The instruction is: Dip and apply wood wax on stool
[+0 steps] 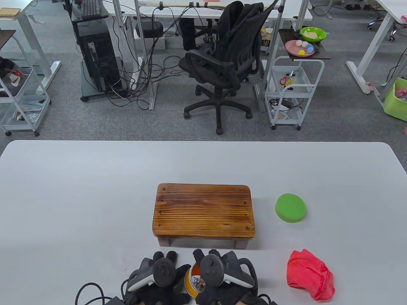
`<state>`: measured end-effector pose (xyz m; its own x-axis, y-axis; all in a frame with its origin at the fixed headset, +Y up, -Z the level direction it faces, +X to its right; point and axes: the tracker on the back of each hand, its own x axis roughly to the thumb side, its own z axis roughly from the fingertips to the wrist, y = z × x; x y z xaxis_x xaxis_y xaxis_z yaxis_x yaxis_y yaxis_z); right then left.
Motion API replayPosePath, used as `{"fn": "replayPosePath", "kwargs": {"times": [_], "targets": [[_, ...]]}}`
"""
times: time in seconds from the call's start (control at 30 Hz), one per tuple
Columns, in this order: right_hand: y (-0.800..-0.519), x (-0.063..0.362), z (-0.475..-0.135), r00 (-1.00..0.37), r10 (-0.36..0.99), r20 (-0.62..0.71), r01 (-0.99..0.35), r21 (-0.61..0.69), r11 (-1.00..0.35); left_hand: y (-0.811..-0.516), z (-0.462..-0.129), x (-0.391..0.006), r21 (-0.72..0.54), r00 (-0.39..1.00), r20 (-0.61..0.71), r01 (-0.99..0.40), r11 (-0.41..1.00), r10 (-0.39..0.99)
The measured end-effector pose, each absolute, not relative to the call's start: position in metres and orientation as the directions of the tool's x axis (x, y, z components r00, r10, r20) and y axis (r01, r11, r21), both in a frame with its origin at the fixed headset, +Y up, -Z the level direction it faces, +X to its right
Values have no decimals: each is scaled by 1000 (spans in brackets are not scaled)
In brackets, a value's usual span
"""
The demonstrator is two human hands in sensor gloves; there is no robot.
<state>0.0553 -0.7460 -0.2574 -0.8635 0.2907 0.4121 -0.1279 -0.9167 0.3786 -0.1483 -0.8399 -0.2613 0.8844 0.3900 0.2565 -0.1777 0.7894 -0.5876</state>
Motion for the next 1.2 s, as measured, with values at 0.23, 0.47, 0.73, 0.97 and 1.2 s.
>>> {"fn": "replayPosePath", "kwargs": {"times": [0.23, 0.47, 0.73, 0.97, 1.2], "targets": [[-731, 115, -257, -903, 265, 338, -148, 336, -930, -840, -262, -150, -585, 885, 253, -182, 790, 391], [-761, 148, -263, -938, 163, 305, -19, 425, -905, -839, -262, -152, -585, 885, 252, -183, 790, 391], [-794, 150, -267, -944, 74, 323, 104, 500, -860, -839, -262, -152, -585, 886, 249, -184, 790, 391], [-803, 145, -265, -937, 10, 350, 183, 514, -838, -839, -263, -153, -584, 886, 249, -185, 790, 391], [-804, 141, -263, -932, -35, 361, 227, 505, -833, -839, -263, -153, -584, 886, 249, -185, 790, 391]]}}
